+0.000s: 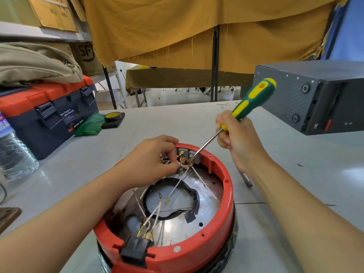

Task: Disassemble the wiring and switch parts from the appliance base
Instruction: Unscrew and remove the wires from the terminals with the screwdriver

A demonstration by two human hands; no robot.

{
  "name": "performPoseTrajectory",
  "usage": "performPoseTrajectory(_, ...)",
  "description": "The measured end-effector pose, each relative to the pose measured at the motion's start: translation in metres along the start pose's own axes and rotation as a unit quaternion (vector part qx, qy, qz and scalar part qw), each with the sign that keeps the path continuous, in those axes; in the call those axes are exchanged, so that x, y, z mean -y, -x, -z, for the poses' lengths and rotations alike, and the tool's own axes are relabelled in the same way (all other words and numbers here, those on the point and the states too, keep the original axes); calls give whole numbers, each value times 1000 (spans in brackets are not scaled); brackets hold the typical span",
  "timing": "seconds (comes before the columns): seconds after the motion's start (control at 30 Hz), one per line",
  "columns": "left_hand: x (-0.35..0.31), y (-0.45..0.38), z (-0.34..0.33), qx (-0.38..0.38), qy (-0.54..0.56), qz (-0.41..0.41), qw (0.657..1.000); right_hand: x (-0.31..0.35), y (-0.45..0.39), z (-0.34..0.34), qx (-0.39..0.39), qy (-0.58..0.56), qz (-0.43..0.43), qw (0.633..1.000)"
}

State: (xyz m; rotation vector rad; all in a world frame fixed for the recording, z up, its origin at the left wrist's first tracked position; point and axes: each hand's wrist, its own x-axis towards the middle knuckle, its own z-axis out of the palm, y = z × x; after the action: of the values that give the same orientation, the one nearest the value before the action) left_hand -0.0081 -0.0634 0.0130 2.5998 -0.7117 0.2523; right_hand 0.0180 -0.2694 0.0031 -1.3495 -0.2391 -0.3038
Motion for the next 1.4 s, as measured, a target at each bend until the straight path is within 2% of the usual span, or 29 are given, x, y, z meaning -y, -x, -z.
performPoseTrajectory(0.17,-2,1,1,2,9,2,1000,11,-6,23,-80,-60,5,995)
performPoseTrajectory(0.33,0,0,3,-7,53,24,998,5,-2,11,-78,-66,6,995)
performPoseTrajectory(0.47,1,-1,7,-38,129,48,990,4,2,0,-70,-75,12,995)
performPoseTrajectory(0.63,2,0,16,-71,258,101,958,5,10,-8,-22,-37,12,999)
performPoseTrajectory(0.83,18,15,39,-114,300,163,933,4,20,-19,77,47,12,996)
performPoseTrajectory(1.07,65,61,63,-173,253,264,915,3,23,-21,84,107,37,990)
performPoseTrajectory(1.2,90,83,45,-124,211,330,912,2,23,-23,79,109,36,990)
performPoseTrajectory(1.4,110,91,24,-134,97,320,933,0,23,-21,82,117,38,989)
